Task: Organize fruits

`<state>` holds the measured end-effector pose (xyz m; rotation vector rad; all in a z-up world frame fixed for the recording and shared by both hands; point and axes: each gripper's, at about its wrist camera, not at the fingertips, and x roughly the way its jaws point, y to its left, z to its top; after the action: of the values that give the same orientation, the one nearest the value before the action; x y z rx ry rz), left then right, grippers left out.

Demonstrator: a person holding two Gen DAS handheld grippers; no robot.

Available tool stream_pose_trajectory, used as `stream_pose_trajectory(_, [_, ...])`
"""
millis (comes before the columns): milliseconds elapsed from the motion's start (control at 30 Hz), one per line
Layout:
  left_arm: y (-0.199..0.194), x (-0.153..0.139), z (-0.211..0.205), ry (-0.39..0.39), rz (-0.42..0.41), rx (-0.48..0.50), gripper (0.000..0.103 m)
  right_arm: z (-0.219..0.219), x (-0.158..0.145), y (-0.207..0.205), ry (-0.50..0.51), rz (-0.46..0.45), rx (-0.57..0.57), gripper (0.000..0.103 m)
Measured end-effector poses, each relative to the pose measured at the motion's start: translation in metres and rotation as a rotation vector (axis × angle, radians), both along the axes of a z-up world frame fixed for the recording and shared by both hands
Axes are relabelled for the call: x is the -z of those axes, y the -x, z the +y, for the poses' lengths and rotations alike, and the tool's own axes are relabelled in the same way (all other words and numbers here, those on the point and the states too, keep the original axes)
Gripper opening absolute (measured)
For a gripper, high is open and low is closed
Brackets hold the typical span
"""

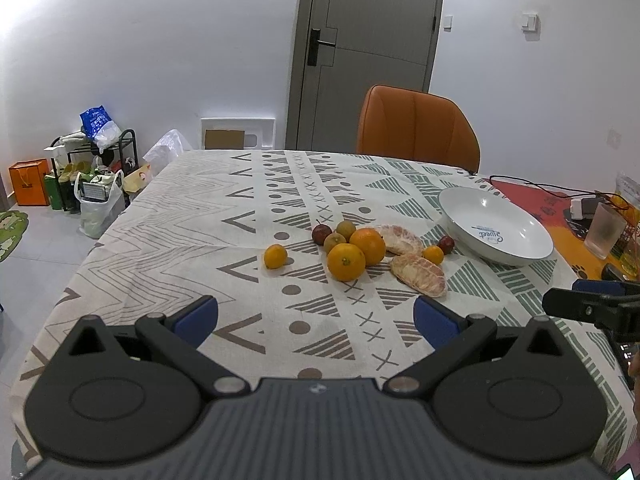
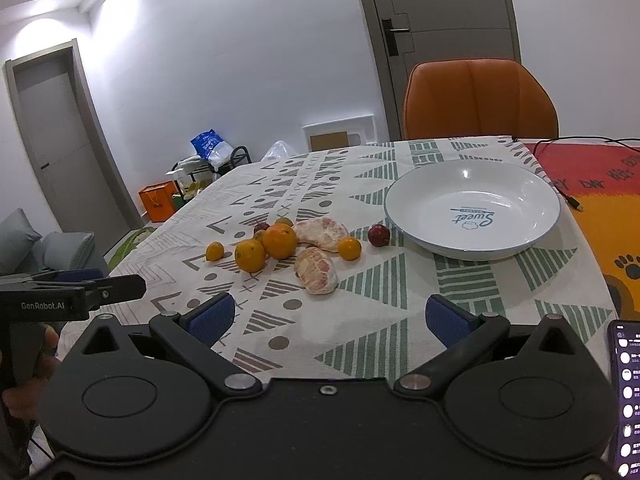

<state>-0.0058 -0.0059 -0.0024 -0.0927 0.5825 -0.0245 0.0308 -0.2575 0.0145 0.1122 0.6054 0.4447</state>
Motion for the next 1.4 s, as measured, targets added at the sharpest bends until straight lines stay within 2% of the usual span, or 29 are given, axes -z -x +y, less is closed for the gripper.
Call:
stream_pose_trajectory(700, [-0.016, 0.015, 0.002, 0.022, 0.026, -0.011, 0.103, 0.002, 0.012, -0.014, -0.001, 0.011, -0.005, 0.103])
stream_pose_trajectory(900, [-0.026, 0.019, 0.007, 0.043, 0.024, -0.016, 0.101, 0.009, 0.017, -0.019, 0.010, -0.009, -0.020, 0.103])
stream_pose_trajectory(1067, [-0.035, 0.021, 0.003, 0.049, 0.007, 0.001, 0.095, 0.010, 0.019, -0.027, -0.034, -0.007, -0.030, 0.102])
stream_pose_trajectory(1233, [-0.048, 0.026, -0.001, 0.054, 0.016, 0.016, 0.086, 0.013, 0.024, -0.039, -0.043, -0.003, -0.035, 0.087])
stream_pose_trajectory(1400, [-0.061, 0.031, -0.003, 0.057, 0.028, 0.018, 0.080, 0.016, 0.031, -0.050, -0.042, 0.013, -0.045, 0.081])
